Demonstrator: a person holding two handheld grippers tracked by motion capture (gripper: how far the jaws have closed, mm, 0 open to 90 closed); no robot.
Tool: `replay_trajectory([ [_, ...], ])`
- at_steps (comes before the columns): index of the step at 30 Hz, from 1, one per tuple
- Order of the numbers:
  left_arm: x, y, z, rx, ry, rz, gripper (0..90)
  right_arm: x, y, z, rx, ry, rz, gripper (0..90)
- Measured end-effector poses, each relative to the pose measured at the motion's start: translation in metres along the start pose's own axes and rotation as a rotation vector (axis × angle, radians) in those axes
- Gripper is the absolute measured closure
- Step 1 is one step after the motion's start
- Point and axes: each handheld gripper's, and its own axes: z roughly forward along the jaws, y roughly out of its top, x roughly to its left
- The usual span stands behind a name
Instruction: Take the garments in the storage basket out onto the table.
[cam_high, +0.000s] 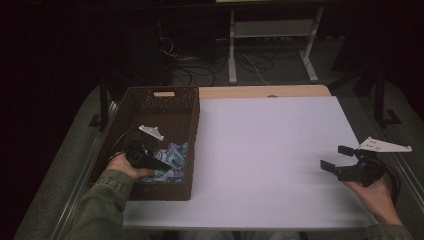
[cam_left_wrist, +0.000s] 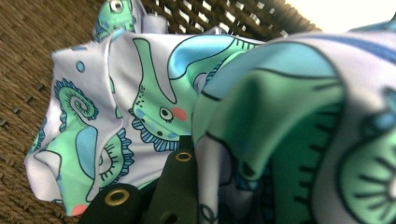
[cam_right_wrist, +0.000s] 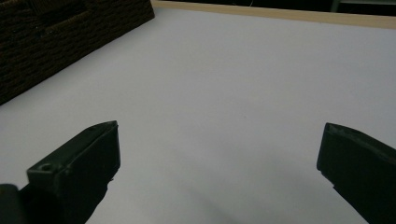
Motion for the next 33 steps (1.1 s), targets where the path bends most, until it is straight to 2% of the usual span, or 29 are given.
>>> replay_trajectory([
  [3,0.0,-0.002,-0.004,-0.009,0.003,0.005,82.7,0.0,0.0,0.0,0.001,0.0,0.0,0.0],
  [6,0.0,-0.003,-0.013,-0.039,0.008,0.005,82.8,0.001,0.0,0.0,0.001,-0.002,0.0,0.0],
  [10,0.0,-0.004,-0.03,-0.069,0.003,-0.005,82.9,0.001,0.0,0.0,-0.001,-0.002,0.001,0.0],
  [18,0.003,0.0,-0.052,-0.116,0.012,-0.026,82.9,0.001,0.0,0.0,0.0,-0.002,-0.002,0.0],
  [28,0.002,0.025,-0.086,-0.162,0.057,-0.004,83.0,0.001,0.0,0.001,-0.001,-0.001,-0.002,0.0],
  [33,-0.001,0.04,-0.106,-0.2,0.062,0.009,82.9,0.001,0.0,0.001,-0.002,-0.001,-0.01,0.0],
])
